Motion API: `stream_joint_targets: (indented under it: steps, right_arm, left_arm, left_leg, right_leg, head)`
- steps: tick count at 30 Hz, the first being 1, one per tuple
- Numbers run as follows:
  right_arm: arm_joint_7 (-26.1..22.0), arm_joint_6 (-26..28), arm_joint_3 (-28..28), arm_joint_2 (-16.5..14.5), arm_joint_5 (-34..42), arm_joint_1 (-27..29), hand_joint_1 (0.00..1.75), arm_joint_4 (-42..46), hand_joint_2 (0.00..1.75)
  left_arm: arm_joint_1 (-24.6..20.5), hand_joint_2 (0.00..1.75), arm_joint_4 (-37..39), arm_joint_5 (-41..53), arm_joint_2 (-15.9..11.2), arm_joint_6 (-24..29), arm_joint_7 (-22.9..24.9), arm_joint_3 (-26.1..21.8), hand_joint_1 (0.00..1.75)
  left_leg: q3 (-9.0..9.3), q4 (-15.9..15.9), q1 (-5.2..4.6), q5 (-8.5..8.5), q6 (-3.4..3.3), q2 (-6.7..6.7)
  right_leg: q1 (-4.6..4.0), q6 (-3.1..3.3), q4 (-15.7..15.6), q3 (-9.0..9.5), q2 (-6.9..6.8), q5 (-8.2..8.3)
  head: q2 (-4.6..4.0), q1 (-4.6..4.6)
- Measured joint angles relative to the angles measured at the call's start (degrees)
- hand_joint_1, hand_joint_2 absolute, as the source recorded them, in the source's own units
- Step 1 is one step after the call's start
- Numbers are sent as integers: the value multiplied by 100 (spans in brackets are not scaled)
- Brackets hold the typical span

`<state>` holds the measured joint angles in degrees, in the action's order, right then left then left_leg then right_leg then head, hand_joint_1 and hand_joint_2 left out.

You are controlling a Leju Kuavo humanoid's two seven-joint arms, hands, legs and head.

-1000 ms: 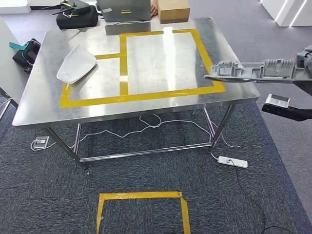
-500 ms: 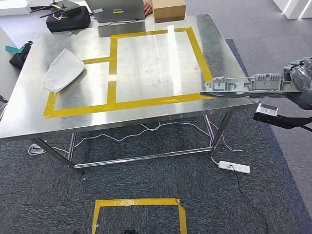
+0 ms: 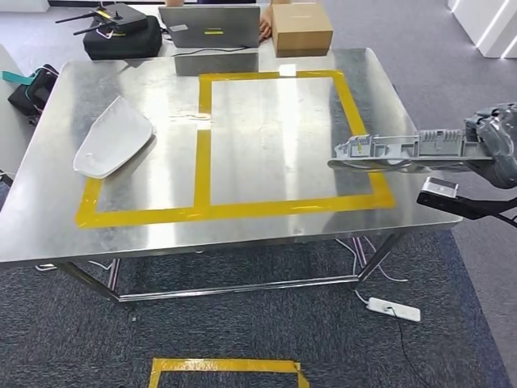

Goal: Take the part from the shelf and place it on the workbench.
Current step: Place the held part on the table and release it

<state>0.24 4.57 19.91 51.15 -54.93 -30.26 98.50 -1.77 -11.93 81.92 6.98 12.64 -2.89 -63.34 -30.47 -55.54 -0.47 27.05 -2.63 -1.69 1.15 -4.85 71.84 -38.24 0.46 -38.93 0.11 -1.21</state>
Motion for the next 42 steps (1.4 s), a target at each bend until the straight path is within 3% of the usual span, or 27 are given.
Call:
stream_joint_targets:
  steps: [1, 2, 4, 5, 6, 8, 9, 11, 13, 14, 15, 16, 18, 19, 20, 22, 26, 32, 36, 42]
  right_arm:
    - [-2, 0, 0, -1, 0, 16, 175, -3, 175]
    - [-4, 1, 0, -2, -1, 35, 175, -8, 175]
    - [-18, 2, 3, -20, -7, 76, 175, -25, 175]
    - [-27, 3, -2, -24, -11, 93, 175, -28, 175]
    - [-35, 4, -22, -25, -16, 93, 175, -25, 175]
    - [-68, -2, -98, -19, -51, 68, 175, -9, 175]
    - [-110, -28, -114, -62, -114, 20, 175, -30, 175]
    - [-194, -102, 7, -304, -328, -178, 175, -209, 175]
    - [-208, -140, 269, -643, -503, -440, 175, -489, 175]
    - [-199, -142, 380, -769, -540, -543, 175, -597, 175]
    - [-193, -142, 470, -868, -555, -635, 175, -679, 175]
    - [-190, -142, 531, -941, -555, -717, 175, -737, 175]
    - [-176, -141, 636, -1051, -531, -872, 175, -821, 175]
    - [-164, -139, 680, -1086, -509, -930, 175, -849, 175]
    - [-147, -137, 723, -1110, -479, -987, 175, -876, 175]
    - [-116, -124, 786, -1140, -413, -1083, 175, -921, 175]
    - [-84, -43, 844, -1190, -336, -1156, 175, -970, 175]
    - [-36, 124, 903, -1384, -346, -1068, 175, -1110, 175]
    - [10, 401, 908, -1711, -440, -881, 175, -1346, 175]
    - [19, 1154, 769, -2455, -608, -493, 175, -2005, 175]
  left_arm:
    - [12, 175, 0, -1, 2, 2, 3, -1, 0]
    - [25, 175, 0, -6, 2, 4, 7, -3, 0]
    - [43, 175, 1, -18, 0, 15, 11, -10, 0]
    - [48, 175, 1, -22, -2, 20, 14, -14, 0]
    - [35, 175, 1, -25, -3, 24, 15, -16, 0]
    - [-35, 175, 1, -50, 9, 29, 0, -17, 0]
    - [-83, 175, 1, -84, 29, 51, -2, -20, 0]
    - [-176, 175, 1, -168, 93, 121, 21, -44, 0]
    - [-256, 175, 2, -243, 148, 181, 50, -99, 0]
    - [-286, 175, 2, -277, 167, 193, 53, -128, 0]
    - [-305, 175, 2, -306, 180, 201, 54, -151, 0]
    - [-313, 175, 2, -326, 186, 204, 56, -168, 0]
    - [-305, 175, 2, -353, 189, 209, 69, -199, 0]
    - [-296, 175, 2, -361, 188, 211, 78, -223, 0]
    - [-288, 175, 2, -370, 188, 215, 85, -250, 0]
    - [-282, 175, 2, -387, 189, 225, 95, -293, 0]
    - [-289, 175, 2, -397, 217, 255, 100, -313, 0]
    - [-270, 175, 2, -398, 228, 268, 157, -329, 0]
    - [-252, 175, 2, -347, 222, 257, 189, -330, 0]
    - [-291, 175, 2, -209, 223, 249, 288, -302, 0]
  left_leg:
    - [115, 0, -1, 91, 6, -18]
    - [226, -1, -2, 185, 16, -30]
    - [390, -36, -19, 365, 61, -53]
    - [428, -39, -25, 431, 89, -58]
    - [458, -27, -29, 471, 115, -58]
    - [438, -76, -35, 443, 175, -37]
    - [359, -249, -35, 401, 222, -8]
    - [28, -867, -5, 443, 344, 51]
    - [-332, -1376, 43, 774, 425, 75]
    - [-473, -1464, 59, 899, 440, 78]
    - [-565, -1405, 69, 877, 443, 81]
    - [-604, -1206, 75, 677, 435, 86]
    - [-597, -540, 76, -102, 395, 95]
    - [-566, -228, 70, -380, 367, 99]
    - [-551, -31, 65, -547, 343, 102]
    - [-532, 79, 60, -549, 311, 101]
    - [-588, 73, 91, -582, 358, 49]
    - [-600, 70, 64, -560, 261, -11]
    - [-590, 69, 49, -559, 222, -5]
    - [-553, 70, 64, -576, 232, 15]
  right_leg:
    - [-3, 2, -198, -97, -3, 85]
    - [-4, 4, -492, -172, -19, 442]
    - [-17, 56, -1067, -273, -57, 1415]
    - [-28, 103, -1216, -292, -64, 1754]
    - [-43, 161, -1266, -293, -65, 1856]
    - [-24, 250, -1280, -213, -61, 1778]
    - [-6, 284, -1330, -141, -68, 1749]
    - [28, 332, -1471, 76, -50, 1703]
    - [54, 333, -1596, 287, -13, 1643]
    - [68, 315, -1631, 374, 1, 1605]
    - [83, 297, -1650, 451, 7, 1561]
    - [96, 279, -1656, 517, 8, 1516]
    - [106, 240, -1655, 614, 7, 1436]
    - [100, 210, -1648, 637, 6, 1402]
    - [90, 173, -1638, 643, 3, 1368]
    - [75, 108, -1628, 639, -8, 1312]
    - [67, 160, -1660, 659, -25, 1329]
    - [70, 143, -1773, 711, -82, 1369]
    - [78, 73, -1827, 736, -87, 1355]
    - [68, 39, -1810, 743, -62, 1363]
  head:
    - [0, -4]
    - [0, -5]
    - [-2, -6]
    - [-1, 1]
    - [-1, 8]
    - [1, 25]
    - [0, 26]
    - [0, 33]
    - [0, 38]
    - [0, 39]
    - [0, 38]
    - [0, 39]
    - [0, 42]
    - [0, 44]
    - [1, 43]
    - [1, 44]
    - [0, 34]
    - [0, 31]
    - [0, 35]
    - [0, 37]
